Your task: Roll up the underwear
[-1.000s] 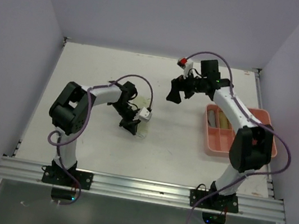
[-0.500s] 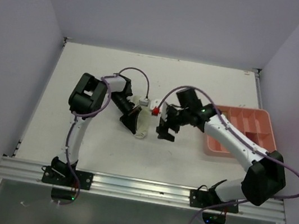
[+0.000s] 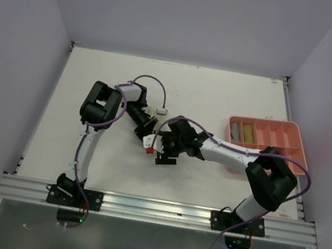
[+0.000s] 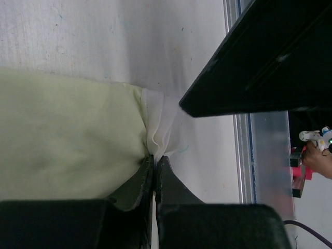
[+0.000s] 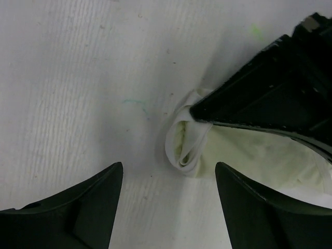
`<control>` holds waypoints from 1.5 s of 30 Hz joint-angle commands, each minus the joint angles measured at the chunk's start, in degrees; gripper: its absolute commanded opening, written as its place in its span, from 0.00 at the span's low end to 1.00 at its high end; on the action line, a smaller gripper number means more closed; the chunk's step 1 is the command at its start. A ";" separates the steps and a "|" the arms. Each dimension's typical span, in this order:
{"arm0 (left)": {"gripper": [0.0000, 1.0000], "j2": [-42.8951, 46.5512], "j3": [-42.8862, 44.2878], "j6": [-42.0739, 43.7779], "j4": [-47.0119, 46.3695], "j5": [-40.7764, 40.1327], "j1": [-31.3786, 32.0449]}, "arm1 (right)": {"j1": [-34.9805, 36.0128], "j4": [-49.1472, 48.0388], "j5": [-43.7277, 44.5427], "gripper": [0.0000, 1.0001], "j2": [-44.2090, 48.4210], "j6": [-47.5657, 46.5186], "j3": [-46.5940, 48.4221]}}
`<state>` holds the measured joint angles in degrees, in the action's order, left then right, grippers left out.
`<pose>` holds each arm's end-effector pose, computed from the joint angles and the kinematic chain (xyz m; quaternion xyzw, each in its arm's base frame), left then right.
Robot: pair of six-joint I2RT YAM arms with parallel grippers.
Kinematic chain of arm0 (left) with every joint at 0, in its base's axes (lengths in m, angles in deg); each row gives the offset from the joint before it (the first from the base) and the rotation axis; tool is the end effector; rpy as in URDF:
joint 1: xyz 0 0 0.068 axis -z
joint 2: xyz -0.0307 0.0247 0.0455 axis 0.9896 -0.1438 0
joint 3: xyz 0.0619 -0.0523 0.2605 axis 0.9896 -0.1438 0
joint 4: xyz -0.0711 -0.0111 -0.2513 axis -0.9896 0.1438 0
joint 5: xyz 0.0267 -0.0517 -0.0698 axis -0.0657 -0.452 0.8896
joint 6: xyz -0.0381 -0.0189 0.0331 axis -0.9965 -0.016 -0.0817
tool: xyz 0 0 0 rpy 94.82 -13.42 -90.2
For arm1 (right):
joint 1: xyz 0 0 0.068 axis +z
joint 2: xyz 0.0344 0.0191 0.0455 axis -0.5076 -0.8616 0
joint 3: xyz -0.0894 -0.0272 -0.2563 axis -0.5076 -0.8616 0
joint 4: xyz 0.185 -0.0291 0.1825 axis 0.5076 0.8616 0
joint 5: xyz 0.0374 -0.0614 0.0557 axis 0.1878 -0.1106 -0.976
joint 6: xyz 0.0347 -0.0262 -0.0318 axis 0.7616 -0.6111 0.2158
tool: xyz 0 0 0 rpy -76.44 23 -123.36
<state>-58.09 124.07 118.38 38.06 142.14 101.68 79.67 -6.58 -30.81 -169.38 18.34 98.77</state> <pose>0.3537 -0.1619 0.0918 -0.4585 -0.6924 0.5563 0.0298 0.2063 0.2598 0.1899 -0.7461 0.5512 0.1843 0.3248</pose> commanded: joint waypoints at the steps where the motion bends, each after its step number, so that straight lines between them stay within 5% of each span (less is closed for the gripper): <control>1: 0.00 -2.83 1.05 1.32 -6.80 -4.69 -0.26 | 2.25 -9.62 3.07 0.75 -2.74 -8.30 -2.19; 12: 0.00 -3.18 1.40 0.70 -6.81 -4.87 -0.26 | 3.04 -30.10 8.00 0.67 -8.10 -11.05 -10.20; 18: 0.00 -3.36 1.66 0.53 -6.80 -4.87 -0.26 | 2.60 -25.11 6.07 0.44 -10.04 -11.66 -8.27; 23: 0.00 -3.18 1.40 0.88 -6.89 -4.78 -0.34 | 1.90 -16.08 2.56 0.38 -11.27 -11.74 -5.90; 29: 0.00 -0.99 0.00 2.46 -7.15 -3.46 -0.43 | 1.46 -5.25 -0.34 0.08 -13.47 -9.38 0.07; 32: 0.07 1.81 -0.01 0.97 -7.85 -1.62 -0.78 | 1.02 0.38 -2.89 0.00 -14.78 -6.39 4.73; 36: 0.31 8.75 -0.88 -4.03 -12.24 1.63 -2.98 | -0.30 3.20 -10.17 0.00 -15.31 0.27 8.08; 45: 0.43 35.17 -15.52 -21.96 -35.76 -1.95 -11.67 | -4.25 5.22 -23.01 0.00 -19.08 12.75 11.76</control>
<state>-32.87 114.41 103.86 15.66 141.96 92.89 77.20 -5.77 -45.39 -185.32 22.97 108.17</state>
